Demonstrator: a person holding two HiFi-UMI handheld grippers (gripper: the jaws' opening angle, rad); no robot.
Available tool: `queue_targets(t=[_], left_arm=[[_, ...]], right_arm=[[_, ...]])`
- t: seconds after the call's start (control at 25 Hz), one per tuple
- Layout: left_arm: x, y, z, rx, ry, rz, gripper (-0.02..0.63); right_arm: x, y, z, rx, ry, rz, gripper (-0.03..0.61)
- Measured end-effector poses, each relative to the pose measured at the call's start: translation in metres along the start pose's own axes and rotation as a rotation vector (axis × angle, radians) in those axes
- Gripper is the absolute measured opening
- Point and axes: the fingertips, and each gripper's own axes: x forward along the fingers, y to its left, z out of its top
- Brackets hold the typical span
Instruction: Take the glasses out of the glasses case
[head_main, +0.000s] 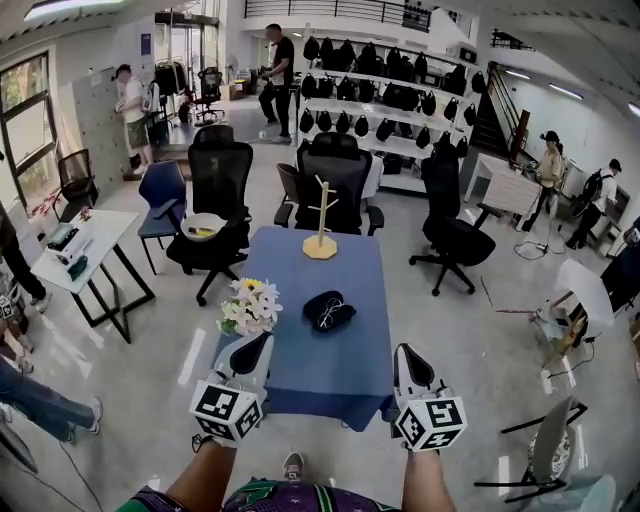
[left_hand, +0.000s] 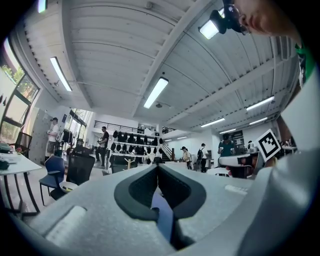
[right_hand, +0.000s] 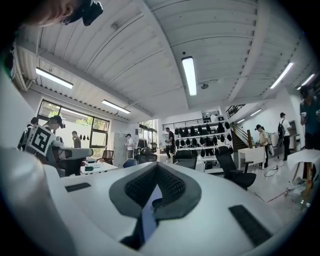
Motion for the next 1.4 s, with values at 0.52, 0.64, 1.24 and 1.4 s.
queue_targets(t=[0.52,0.64,1.24,1.4], left_arm=[[0.059,0.088,-0.007,-0.039,0.001,-0.033,0.015],[0.067,0.100,-0.011,-0.046,-0.006,-0.048,0.015],[0.090,0.108,-0.014,-0.063,-0.015,-0.074,0.017],[0.099,0.111,-0.017,-0.062,-0.019,-0.075,0.017]], right_arm=[[0.102,0.013,0.013,-0.031,0.007,-0.009,0.002],[0.117,0.020,0.011,-0.044,0.012,-0.007,0.002],[0.148,0.023,0.015,-0.054,0.007,0.015,0.002],[0.160,0.020,0.014,-0.049,-0.003,0.028,0.002]])
